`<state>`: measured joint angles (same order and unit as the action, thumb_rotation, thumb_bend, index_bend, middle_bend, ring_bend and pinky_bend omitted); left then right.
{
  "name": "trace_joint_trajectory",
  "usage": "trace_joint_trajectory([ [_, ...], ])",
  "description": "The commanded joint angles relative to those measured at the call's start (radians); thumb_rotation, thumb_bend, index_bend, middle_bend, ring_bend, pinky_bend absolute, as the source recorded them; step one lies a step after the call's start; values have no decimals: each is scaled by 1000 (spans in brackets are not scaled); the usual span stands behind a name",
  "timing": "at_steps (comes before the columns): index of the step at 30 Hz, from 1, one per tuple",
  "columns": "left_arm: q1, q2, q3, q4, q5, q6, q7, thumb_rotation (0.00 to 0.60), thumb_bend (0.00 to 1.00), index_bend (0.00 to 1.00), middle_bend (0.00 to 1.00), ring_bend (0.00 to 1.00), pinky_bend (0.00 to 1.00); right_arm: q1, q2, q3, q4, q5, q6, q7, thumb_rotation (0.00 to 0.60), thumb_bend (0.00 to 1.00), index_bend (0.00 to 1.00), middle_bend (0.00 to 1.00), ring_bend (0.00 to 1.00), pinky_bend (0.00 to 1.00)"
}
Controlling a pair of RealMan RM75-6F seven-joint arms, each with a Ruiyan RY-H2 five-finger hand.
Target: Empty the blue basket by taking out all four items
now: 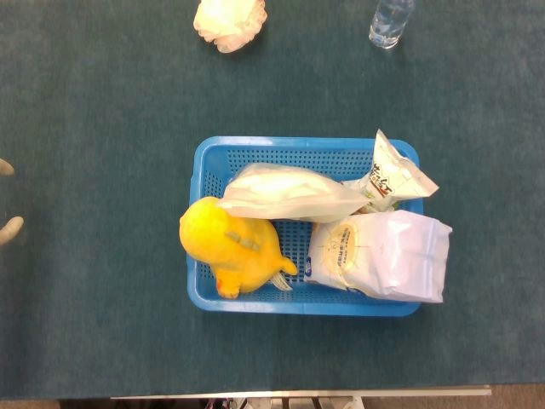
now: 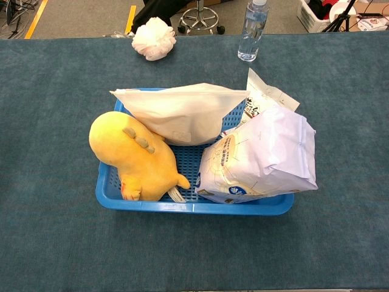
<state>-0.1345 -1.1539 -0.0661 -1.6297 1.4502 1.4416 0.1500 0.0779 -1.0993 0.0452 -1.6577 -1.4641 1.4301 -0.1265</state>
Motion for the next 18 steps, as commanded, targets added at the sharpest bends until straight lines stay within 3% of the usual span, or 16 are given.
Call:
trace_joint_trajectory([
  [1,7,-1,4,0,1,9,0,600,105,390,367,259,448,3,-7,-4,6,-3,-7,3,600,0,28,76,83,347],
  [11,15,9,1,-12,-9,21,0,600,104,399,375,262,457,19,-2,-3,-13,-83,22,25,600,0,28,89,83,347],
  [18,18,0,2,-8,-6,28,6,600,105,399,376,262,457,75,54,-30,-71,-230,-4,60,600,0,28,93,83,347],
])
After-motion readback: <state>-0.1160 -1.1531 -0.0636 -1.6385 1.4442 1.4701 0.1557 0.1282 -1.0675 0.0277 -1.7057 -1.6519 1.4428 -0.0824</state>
